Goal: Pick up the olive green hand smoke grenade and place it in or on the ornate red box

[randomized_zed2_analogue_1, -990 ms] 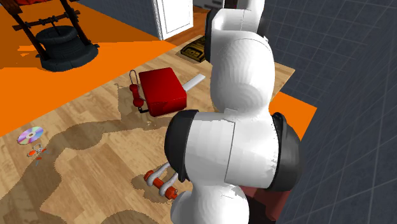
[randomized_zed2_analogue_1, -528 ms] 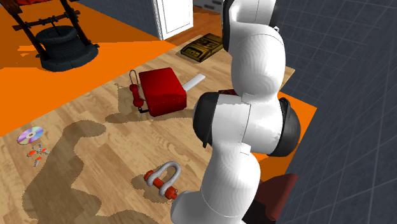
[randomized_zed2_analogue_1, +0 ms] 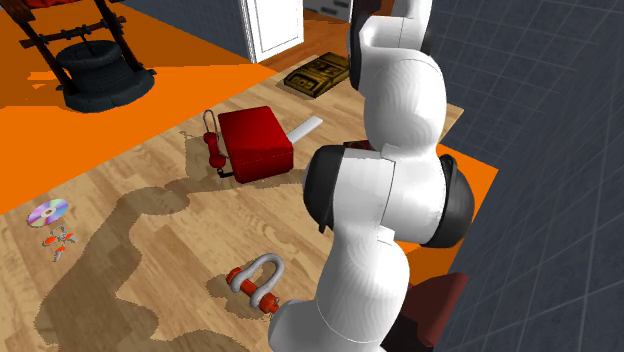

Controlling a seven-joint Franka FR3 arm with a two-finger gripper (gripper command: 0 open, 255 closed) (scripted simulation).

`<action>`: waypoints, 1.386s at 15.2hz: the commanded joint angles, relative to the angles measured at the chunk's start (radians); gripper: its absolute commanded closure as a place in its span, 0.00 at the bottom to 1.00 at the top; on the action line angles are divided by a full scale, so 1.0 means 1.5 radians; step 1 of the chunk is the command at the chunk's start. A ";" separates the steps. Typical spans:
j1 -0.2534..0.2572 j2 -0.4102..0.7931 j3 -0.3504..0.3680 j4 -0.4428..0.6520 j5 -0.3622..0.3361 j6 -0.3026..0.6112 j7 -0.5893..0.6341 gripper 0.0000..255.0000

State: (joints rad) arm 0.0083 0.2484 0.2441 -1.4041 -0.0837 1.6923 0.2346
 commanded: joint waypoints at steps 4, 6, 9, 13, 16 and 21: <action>-0.003 -0.008 -0.001 -0.057 0.002 0.050 0.001 1.00; -0.003 -0.010 -0.001 -0.077 0.002 0.068 0.002 1.00; -0.004 -0.010 -0.001 -0.105 0.001 0.096 0.003 1.00; -0.005 -0.008 -0.002 -0.139 0.000 0.132 0.004 1.00; -0.005 -0.008 -0.002 -0.139 0.000 0.132 0.004 1.00; -0.005 -0.008 -0.002 -0.140 0.000 0.132 0.004 0.00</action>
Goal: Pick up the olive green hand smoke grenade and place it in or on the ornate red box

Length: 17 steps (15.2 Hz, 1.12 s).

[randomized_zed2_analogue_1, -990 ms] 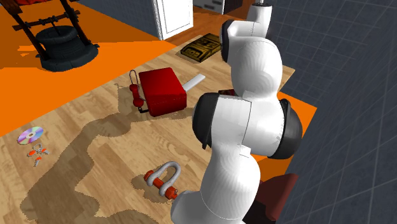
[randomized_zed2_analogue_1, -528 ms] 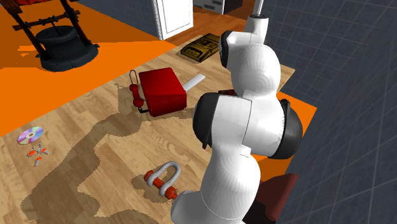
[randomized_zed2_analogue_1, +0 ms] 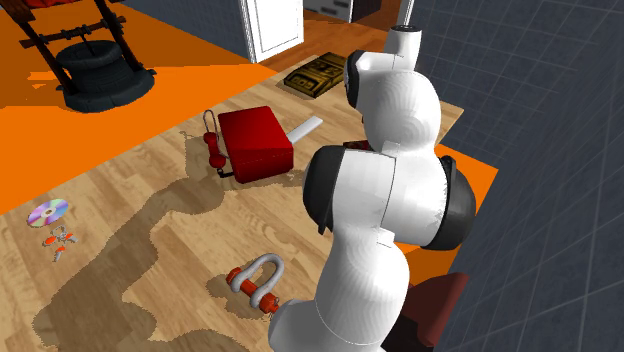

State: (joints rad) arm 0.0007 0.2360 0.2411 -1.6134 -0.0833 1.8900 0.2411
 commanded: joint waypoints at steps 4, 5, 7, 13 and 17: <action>0.000 0.000 0.000 0.000 0.000 0.000 0.000 0.00; 0.000 0.000 0.000 0.000 0.000 0.000 0.000 0.00; 0.001 -0.005 0.001 0.038 0.002 -0.043 -0.002 0.00; 0.002 -0.006 0.002 0.077 0.002 -0.082 -0.002 0.00; 0.002 -0.006 0.002 0.077 0.002 -0.082 -0.002 0.00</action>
